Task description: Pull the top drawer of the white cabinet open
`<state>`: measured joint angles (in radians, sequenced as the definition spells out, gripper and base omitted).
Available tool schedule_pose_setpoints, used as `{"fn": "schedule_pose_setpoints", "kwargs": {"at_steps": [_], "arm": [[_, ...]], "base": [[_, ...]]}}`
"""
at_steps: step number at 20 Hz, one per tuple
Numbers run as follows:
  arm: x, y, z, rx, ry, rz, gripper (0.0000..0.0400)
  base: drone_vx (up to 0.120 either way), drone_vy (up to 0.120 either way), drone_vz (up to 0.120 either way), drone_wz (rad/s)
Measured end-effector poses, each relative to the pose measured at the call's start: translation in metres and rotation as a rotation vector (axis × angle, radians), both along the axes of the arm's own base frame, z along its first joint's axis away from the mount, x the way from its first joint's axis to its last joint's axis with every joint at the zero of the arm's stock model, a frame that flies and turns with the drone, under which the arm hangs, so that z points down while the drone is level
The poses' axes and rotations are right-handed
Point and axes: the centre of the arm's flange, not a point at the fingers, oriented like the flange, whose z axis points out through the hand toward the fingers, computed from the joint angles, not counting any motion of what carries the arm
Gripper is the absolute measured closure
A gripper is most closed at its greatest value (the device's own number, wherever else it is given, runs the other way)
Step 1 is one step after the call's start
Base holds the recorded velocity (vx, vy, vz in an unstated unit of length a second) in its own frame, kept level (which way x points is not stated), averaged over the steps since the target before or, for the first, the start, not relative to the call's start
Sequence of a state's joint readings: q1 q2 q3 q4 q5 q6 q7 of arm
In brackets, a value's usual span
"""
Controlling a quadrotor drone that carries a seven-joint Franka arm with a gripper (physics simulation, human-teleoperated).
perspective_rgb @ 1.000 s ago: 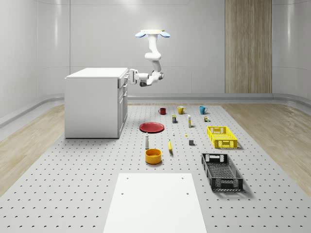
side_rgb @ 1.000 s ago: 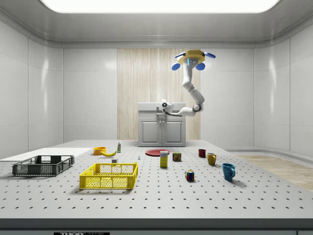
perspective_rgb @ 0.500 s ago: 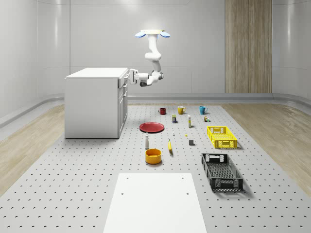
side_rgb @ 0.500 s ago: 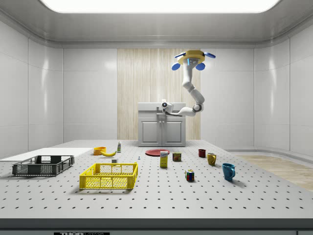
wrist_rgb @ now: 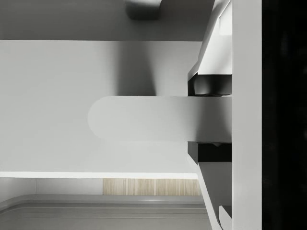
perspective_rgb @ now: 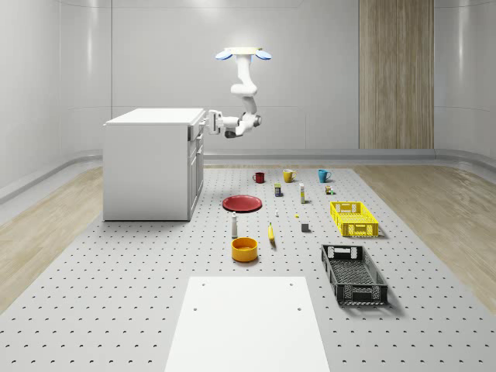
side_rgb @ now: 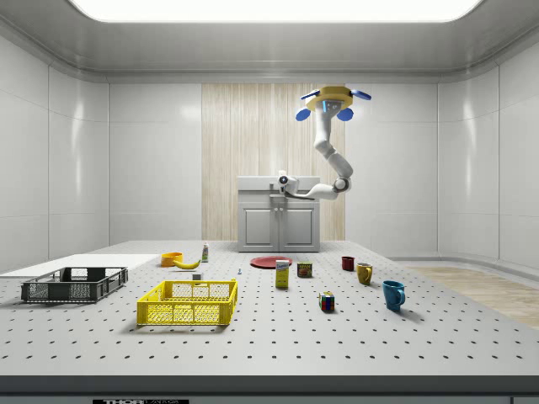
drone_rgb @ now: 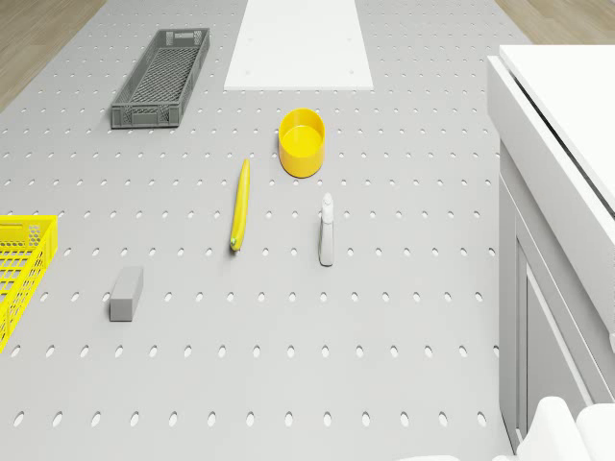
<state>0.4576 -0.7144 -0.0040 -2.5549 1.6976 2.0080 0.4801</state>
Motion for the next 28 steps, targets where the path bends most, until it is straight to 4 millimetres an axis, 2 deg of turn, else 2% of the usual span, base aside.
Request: {"fn": "schedule_pose_setpoints", "kwargs": {"at_steps": [12,20,28], "arm": [[0.0,-0.032,0.0,-0.002,0.018,0.0,0.0283],[-0.001,-0.06,0.001,-0.004,0.019,0.0,0.0279],[0.0,-0.09,0.001,-0.001,0.007,0.0,0.0291]], "base": [[0.0,0.0,0.0,0.0],[0.0,0.0,0.0,0.0],[0.0,0.0,0.0,0.0]]}}
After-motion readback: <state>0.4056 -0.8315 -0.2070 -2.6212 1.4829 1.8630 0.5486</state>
